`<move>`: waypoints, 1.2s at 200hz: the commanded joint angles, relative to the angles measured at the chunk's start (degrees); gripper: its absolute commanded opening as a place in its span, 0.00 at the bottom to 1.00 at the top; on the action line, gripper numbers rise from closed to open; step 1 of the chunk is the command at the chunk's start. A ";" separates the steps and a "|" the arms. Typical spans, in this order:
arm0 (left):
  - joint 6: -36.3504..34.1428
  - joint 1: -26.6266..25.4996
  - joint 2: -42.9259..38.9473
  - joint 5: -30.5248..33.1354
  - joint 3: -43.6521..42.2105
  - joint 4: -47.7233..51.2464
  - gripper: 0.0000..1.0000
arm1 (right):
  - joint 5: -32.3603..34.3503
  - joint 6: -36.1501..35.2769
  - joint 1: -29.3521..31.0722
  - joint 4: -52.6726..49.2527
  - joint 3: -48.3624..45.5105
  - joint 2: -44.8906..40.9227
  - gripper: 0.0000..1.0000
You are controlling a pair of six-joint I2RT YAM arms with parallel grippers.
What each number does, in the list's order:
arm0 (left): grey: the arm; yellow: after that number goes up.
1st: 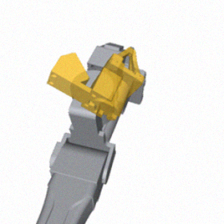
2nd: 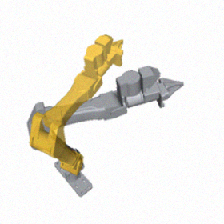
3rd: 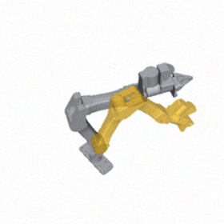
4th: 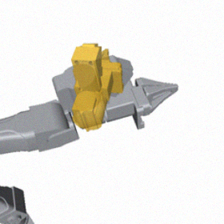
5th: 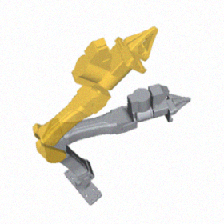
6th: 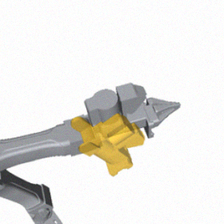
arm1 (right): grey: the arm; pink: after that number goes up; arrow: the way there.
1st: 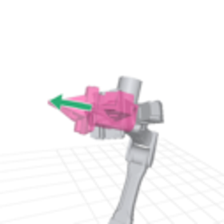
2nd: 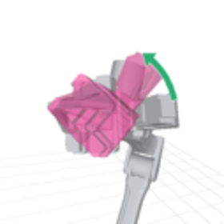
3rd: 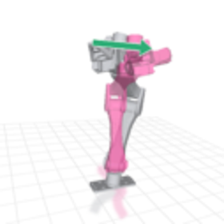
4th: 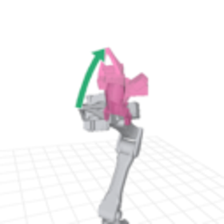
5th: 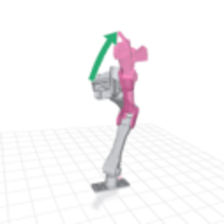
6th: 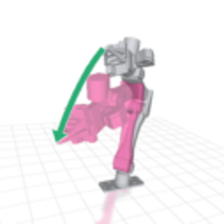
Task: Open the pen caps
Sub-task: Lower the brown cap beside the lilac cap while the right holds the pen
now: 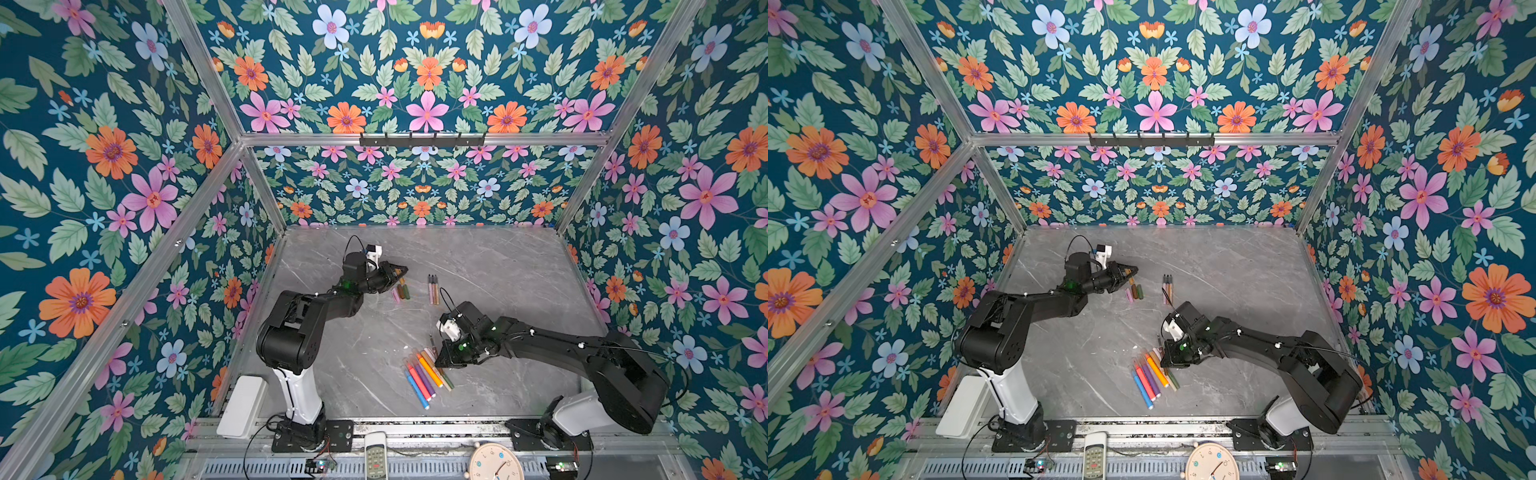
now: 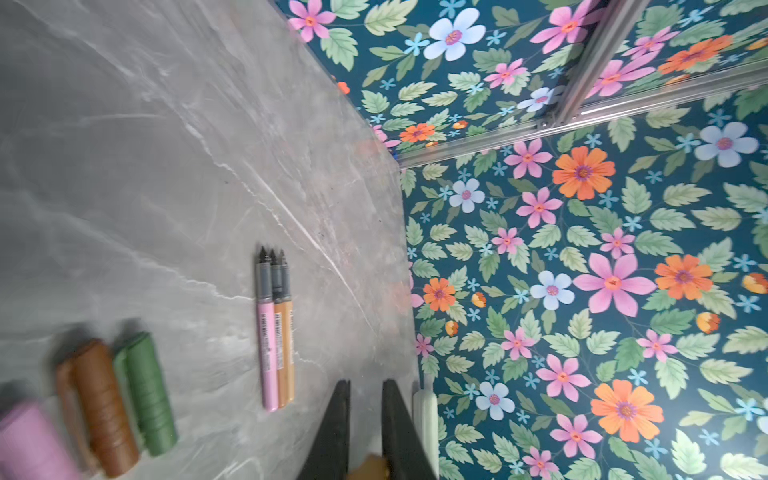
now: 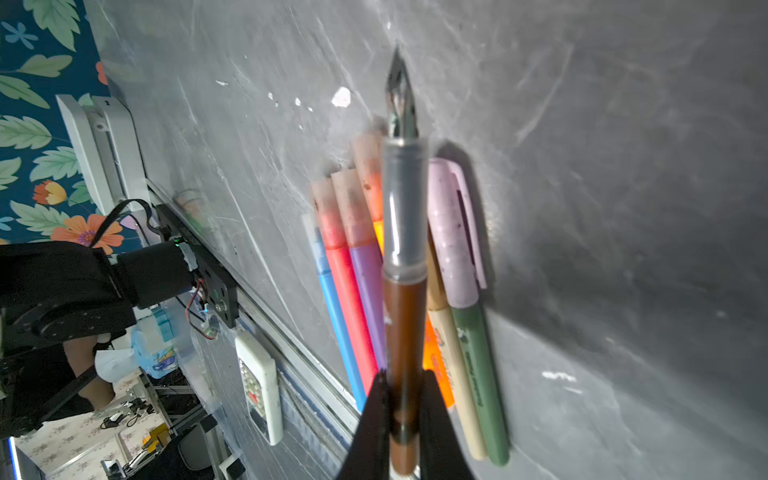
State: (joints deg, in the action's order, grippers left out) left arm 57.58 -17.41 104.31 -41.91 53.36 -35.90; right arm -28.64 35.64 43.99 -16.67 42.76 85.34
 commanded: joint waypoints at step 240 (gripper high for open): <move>-23.81 8.31 6.52 3.88 3.90 30.54 0.21 | 2.45 3.37 -22.24 9.36 -11.47 -10.31 0.00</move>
State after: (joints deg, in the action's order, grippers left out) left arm 31.46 -9.04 110.26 -36.62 57.69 -4.12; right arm -25.54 38.79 21.69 -7.86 30.92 74.59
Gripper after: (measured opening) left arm 0.158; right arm 0.099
